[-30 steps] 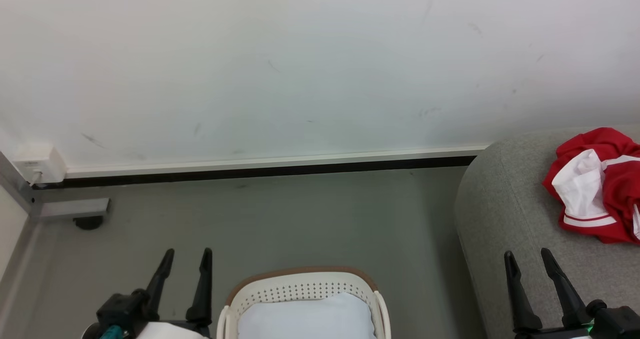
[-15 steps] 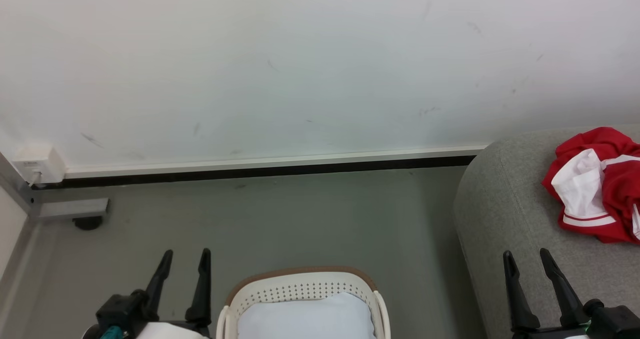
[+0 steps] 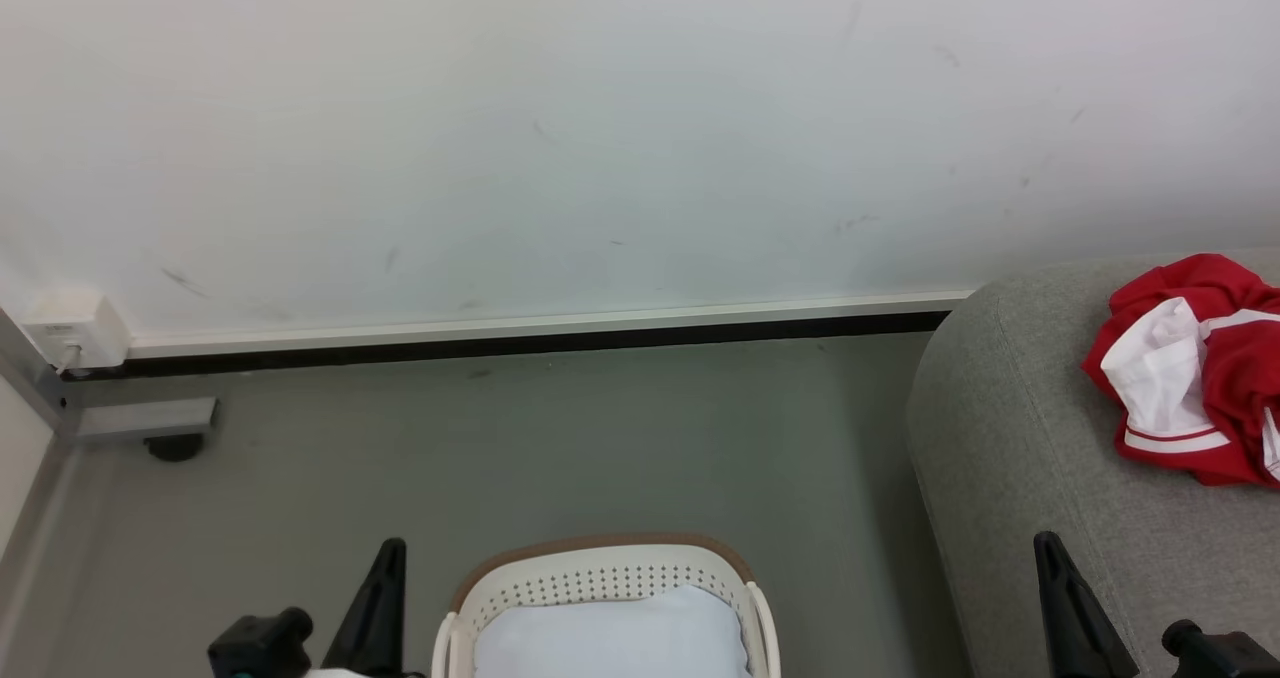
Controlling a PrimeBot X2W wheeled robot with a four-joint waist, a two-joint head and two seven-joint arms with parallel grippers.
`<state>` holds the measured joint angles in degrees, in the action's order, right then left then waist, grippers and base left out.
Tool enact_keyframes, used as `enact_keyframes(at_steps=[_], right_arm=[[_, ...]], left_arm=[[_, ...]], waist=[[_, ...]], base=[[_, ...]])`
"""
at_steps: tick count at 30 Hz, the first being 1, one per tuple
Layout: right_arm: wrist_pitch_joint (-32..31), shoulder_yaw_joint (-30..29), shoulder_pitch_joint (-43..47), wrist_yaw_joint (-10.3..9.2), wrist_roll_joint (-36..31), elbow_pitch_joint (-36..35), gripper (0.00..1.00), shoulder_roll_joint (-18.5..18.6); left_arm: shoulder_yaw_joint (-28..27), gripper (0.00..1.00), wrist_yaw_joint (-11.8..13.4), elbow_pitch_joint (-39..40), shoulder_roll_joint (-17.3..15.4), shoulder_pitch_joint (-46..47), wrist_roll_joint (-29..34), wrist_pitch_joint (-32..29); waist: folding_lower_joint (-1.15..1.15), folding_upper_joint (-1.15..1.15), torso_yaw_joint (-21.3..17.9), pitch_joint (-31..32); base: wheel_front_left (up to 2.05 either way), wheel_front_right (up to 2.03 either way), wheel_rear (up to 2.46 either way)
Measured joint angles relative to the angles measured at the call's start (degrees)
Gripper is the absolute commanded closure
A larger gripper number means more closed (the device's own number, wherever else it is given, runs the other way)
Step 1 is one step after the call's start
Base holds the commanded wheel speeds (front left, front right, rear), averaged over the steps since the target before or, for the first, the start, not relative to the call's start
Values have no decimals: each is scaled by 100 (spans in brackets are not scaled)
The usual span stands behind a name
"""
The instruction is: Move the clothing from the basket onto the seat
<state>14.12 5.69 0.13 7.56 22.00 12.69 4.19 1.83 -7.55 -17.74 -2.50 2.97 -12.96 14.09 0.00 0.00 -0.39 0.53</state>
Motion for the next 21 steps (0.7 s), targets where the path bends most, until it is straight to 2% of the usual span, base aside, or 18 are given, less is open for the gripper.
enact_keyframes(at_steps=[21], right_arm=[[-494,-252,-101,0,1941,29,100,2]], left_arm=[[-209,100,1,94,1,30,-2123,-552]], waist=[[0,0,6,-13]], base=[[0,0,0]])
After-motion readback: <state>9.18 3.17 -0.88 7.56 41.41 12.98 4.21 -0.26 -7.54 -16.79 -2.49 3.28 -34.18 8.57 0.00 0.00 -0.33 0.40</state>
